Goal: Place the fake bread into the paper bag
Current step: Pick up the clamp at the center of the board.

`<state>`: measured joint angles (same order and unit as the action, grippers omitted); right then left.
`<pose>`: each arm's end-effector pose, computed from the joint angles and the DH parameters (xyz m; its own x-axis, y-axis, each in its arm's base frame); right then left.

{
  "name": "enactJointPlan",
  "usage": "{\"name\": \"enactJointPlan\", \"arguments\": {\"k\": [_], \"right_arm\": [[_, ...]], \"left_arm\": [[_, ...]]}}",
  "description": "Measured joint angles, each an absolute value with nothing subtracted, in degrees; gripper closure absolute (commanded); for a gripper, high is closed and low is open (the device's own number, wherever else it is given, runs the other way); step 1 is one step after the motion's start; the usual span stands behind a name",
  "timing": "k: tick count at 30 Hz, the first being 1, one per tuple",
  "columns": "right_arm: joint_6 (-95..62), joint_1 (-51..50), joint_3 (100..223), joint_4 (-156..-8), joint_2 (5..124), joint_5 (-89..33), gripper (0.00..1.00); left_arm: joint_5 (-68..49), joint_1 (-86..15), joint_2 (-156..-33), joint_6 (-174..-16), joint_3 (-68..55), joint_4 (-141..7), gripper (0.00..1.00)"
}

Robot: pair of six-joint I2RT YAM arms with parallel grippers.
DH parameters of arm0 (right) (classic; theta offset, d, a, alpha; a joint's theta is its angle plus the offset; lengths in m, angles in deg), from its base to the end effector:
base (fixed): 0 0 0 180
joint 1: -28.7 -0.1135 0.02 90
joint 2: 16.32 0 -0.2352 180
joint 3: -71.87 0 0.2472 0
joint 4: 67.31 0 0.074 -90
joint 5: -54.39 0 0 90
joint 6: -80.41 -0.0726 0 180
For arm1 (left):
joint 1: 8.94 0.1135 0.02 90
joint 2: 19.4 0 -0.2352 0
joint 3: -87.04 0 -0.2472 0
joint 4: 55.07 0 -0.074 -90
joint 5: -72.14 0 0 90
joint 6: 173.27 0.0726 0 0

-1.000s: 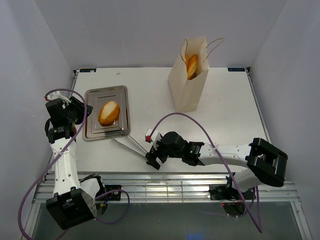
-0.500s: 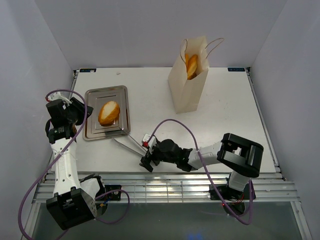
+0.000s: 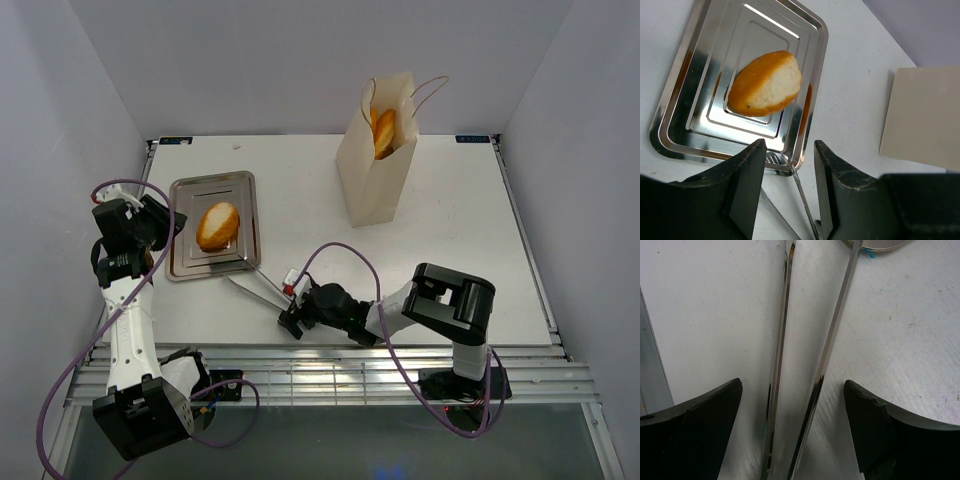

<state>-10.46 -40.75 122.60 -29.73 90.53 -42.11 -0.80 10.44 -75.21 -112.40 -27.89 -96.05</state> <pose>0.1357 0.3384 0.0869 -0.1252 -0.2909 -0.9485 -0.8909 0.4537 -0.0216 0.2465 0.0641 0.2724 -0.3934 -0.6317 -0.6680 -0.3129 0.7752 -0.5488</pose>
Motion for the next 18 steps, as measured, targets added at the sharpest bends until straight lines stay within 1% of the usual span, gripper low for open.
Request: {"name": "enactJointPlan", "arguments": {"k": [2,7,18], "right_arm": [[-10.48,-40.75,122.77,-28.42,91.31,-42.37,0.14],[-10.5,-40.75,122.79,-23.09,94.02,-43.18,0.2],[-11.09,-40.75,122.86,-13.1,99.03,-43.36,0.26]], "left_arm": [[-0.76,10.44,-75.21,-112.42,-27.89,-96.05,0.46],[-0.67,10.44,-75.21,-112.38,-27.89,-96.01,0.46],[-0.45,10.44,-75.21,-112.24,-27.89,-95.99,0.46]]}}
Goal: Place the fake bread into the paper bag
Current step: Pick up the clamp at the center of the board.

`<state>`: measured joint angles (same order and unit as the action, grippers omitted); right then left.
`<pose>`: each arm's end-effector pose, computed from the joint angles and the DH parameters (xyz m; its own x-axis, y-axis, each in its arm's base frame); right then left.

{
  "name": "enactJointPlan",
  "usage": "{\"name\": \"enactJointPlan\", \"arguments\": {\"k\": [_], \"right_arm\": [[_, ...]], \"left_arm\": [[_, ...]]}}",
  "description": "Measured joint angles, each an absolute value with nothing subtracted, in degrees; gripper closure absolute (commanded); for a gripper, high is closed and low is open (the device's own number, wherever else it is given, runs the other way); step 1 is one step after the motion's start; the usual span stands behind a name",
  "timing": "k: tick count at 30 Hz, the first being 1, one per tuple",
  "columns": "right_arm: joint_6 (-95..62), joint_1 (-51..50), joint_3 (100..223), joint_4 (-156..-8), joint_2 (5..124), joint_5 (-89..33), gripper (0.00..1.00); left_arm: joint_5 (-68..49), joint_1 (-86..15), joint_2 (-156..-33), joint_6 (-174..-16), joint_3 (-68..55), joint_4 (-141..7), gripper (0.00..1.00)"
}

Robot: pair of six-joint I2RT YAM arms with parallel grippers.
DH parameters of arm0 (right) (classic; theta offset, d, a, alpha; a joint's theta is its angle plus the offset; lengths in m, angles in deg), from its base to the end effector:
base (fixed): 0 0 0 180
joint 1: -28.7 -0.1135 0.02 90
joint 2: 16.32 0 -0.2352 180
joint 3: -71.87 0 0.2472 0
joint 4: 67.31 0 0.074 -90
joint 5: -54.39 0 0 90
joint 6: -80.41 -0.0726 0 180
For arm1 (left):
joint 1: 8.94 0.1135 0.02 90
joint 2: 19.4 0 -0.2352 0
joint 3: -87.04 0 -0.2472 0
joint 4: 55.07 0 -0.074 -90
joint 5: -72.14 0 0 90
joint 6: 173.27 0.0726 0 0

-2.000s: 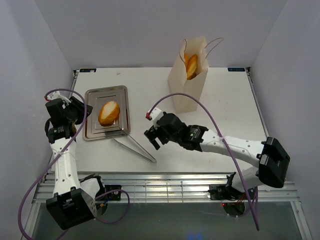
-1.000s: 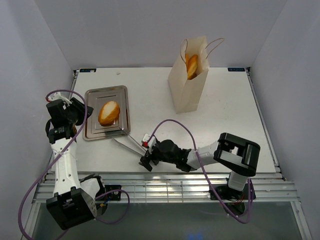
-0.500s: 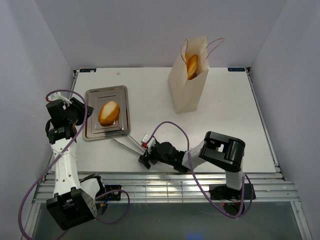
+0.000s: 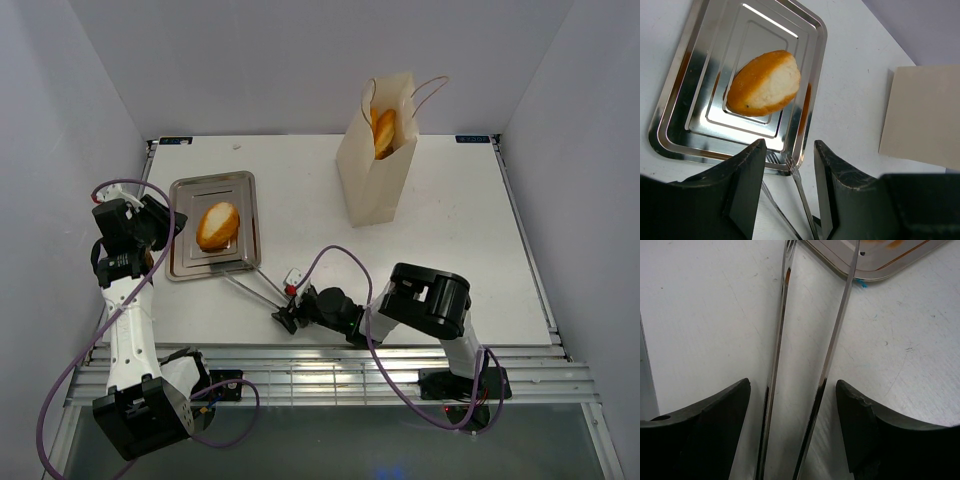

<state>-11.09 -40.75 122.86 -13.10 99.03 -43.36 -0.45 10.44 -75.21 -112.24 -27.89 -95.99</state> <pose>0.1395 0.3443 0.0775 -0.0849 -0.1526 -0.9846 -0.8793 0.4763 0.0020 0.2466 0.0637 0.2726 -0.3962 -0.6293 -0.6686 -0.3066 0.7771 -0.5497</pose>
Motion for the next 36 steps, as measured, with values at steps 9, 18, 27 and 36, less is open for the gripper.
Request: {"name": "enactJointPlan", "arguments": {"k": [9,18,27,36], "right_arm": [[-11.13,-40.73,122.88,-8.23,101.3,-43.38,0.37],[-10.76,-40.75,122.68,-11.99,99.01,-43.4,0.43],[-10.76,-40.75,118.27,-22.19,84.03,-42.5,0.43],[-9.71,-40.56,118.49,-29.36,78.94,-37.94,0.1]], "left_arm": [[-0.43,10.44,-75.21,-112.24,-27.87,-96.01,0.46],[-0.45,10.44,-75.21,-112.24,-27.87,-96.01,0.46],[-0.76,10.44,-75.21,-112.22,-27.87,-96.01,0.46],[-0.86,10.44,-75.24,-112.66,-27.8,-96.01,0.46]]}}
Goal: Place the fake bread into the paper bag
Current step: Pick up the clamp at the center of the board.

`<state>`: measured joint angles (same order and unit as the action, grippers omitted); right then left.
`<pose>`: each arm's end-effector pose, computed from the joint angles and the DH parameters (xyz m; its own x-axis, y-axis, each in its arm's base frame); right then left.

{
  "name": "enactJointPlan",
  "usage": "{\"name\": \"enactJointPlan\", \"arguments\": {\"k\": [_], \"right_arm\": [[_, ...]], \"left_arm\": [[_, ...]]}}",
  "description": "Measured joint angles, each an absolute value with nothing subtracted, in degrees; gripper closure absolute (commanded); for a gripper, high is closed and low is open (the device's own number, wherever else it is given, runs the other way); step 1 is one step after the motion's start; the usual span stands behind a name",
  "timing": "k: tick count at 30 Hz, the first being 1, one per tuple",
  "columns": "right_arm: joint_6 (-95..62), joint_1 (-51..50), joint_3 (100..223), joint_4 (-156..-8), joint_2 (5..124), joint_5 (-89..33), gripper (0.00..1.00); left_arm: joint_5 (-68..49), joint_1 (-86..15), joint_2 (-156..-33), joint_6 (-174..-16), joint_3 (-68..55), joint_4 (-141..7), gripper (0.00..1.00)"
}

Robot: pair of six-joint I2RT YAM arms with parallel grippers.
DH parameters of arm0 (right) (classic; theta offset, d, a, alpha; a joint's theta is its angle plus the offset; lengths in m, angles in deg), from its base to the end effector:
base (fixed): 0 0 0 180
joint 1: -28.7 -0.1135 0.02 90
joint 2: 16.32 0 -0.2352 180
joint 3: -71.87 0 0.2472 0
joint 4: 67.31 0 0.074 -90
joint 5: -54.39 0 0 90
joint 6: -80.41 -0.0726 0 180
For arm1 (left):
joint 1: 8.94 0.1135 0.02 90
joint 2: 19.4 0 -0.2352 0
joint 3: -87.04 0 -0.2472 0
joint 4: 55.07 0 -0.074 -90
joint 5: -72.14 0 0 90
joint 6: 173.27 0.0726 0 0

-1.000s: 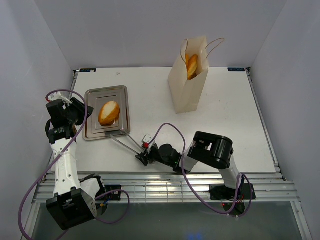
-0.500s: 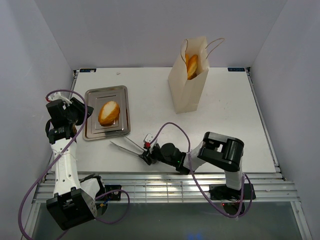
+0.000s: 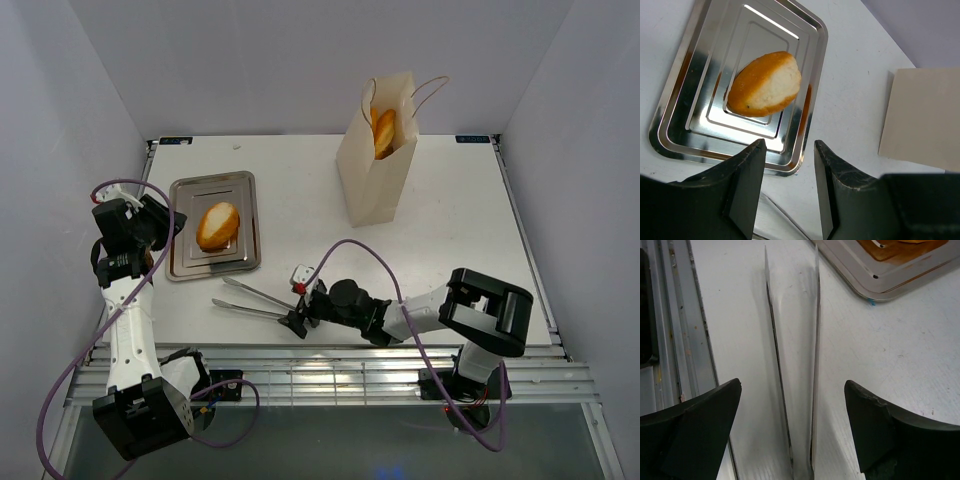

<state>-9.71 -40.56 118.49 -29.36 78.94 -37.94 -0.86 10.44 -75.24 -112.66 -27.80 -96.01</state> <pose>0.1263 0.3253 0.1350 -0.0676 -0.1727 -0.9827 -0.9201 0.3916 -0.0055 0.2467 0.0643 0.2730 -0.3905 -0.6348 -0.6667 -0.3146 0.7726 -0.5515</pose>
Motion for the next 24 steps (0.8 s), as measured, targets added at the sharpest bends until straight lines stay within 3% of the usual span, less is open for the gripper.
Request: {"name": "enactJointPlan", "arguments": {"k": [6,14,24], "right_arm": [[-6.91,-40.4,121.46,-29.78,84.38,-32.36,0.06],[-4.23,-39.9,127.93,-30.37,92.84,-29.0,0.12],[-3.66,-39.03,129.9,-26.87,97.72,-28.71,0.38]], "left_arm": [[-0.89,10.44,-75.24,-112.64,-27.71,-96.05,0.46],[-0.91,10.44,-75.21,-112.44,-26.68,-96.09,0.46],[-0.95,10.44,-75.24,-112.2,-26.68,-96.09,0.46]]}}
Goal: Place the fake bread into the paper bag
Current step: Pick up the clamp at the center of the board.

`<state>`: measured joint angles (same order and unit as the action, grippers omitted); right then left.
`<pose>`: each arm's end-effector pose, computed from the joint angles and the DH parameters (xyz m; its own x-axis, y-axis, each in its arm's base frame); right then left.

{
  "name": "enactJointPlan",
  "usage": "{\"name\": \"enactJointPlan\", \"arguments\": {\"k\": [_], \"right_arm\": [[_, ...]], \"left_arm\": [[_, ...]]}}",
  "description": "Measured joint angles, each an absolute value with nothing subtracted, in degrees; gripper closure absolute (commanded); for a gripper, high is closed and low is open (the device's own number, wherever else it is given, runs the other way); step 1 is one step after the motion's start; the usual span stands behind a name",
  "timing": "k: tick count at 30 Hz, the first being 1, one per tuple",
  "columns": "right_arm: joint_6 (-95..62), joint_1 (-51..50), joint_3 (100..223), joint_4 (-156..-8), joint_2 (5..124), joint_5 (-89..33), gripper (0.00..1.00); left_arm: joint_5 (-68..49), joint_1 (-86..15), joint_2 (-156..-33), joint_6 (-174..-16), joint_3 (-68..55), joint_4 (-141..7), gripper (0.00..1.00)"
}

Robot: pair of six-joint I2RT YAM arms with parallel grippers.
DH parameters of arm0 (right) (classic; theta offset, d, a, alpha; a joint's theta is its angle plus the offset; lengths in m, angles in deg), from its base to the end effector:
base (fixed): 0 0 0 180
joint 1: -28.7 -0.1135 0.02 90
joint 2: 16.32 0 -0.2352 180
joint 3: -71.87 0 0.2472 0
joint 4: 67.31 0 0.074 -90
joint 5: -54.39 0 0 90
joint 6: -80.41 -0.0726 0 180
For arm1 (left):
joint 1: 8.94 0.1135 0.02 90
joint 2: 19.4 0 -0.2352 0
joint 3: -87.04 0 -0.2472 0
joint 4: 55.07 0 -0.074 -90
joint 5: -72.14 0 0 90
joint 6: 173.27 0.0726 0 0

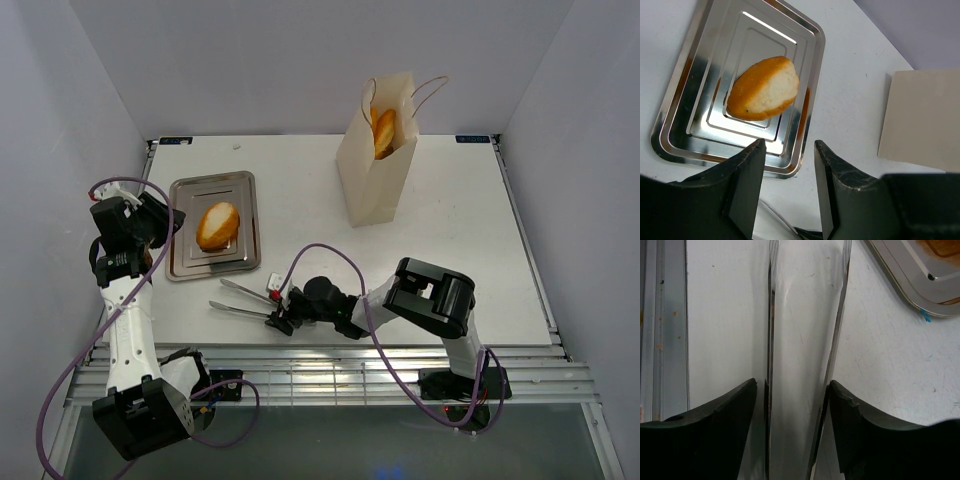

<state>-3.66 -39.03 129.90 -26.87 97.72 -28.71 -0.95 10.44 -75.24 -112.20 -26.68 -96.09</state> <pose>0.1415 0.3686 0.0841 -0.0017 -0.2749 -0.9615 -0.9679 0.2420 -0.0674 0.2471 0.0645 0.2799 -0.3807 -0.6245 -0.6819 -0.3033 0.7810 -0.5460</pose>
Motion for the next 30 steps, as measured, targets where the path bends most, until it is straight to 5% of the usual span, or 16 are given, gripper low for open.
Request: {"name": "enactJointPlan", "arguments": {"k": [16,30], "right_arm": [[-3.05,-39.03,129.96,-25.52,98.35,-28.73,0.58],[-9.06,-37.45,127.73,-31.42,89.32,-25.96,0.57]], "left_arm": [[-1.21,10.44,-75.34,-112.18,-26.68,-96.07,0.46],[-1.35,10.44,-75.34,-112.2,-26.68,-96.05,0.46]]}}
